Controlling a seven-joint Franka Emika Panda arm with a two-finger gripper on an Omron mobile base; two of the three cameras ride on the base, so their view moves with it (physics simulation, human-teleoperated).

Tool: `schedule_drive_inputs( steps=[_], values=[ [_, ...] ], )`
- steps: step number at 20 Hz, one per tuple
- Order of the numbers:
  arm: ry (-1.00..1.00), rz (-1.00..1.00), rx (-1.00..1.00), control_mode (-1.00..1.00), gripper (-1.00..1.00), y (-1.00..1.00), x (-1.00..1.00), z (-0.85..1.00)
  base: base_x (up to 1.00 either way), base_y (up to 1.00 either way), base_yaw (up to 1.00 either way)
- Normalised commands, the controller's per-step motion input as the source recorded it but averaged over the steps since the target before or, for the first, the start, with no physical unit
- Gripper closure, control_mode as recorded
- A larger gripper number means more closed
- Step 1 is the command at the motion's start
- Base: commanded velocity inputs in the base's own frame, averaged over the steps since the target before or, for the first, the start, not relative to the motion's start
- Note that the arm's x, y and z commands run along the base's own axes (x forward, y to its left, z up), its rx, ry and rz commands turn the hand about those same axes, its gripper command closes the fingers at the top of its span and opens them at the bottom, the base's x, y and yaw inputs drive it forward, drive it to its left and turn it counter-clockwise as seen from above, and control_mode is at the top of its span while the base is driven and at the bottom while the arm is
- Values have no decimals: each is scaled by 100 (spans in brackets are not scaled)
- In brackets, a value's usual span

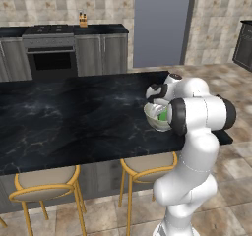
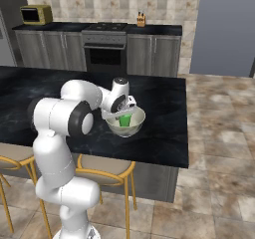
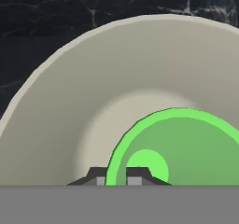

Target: Place the cup inside the bowl on the dining table and move the bowl to any counter.

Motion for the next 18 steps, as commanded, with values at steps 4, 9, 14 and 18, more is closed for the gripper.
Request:
schedule_drive_inputs(
  steps=[4,9,14,18],
  values=[
    [0,4,0,-100,100,0,0,-17,0,0,0],
    [0,4,0,-100,100,0,0,-11,0,0,0],
    [0,3,0,-100,100,0,0,-3,0,0,0],
    [0,0,0,-100,100,0,0,0,0,0,0]
  ],
)
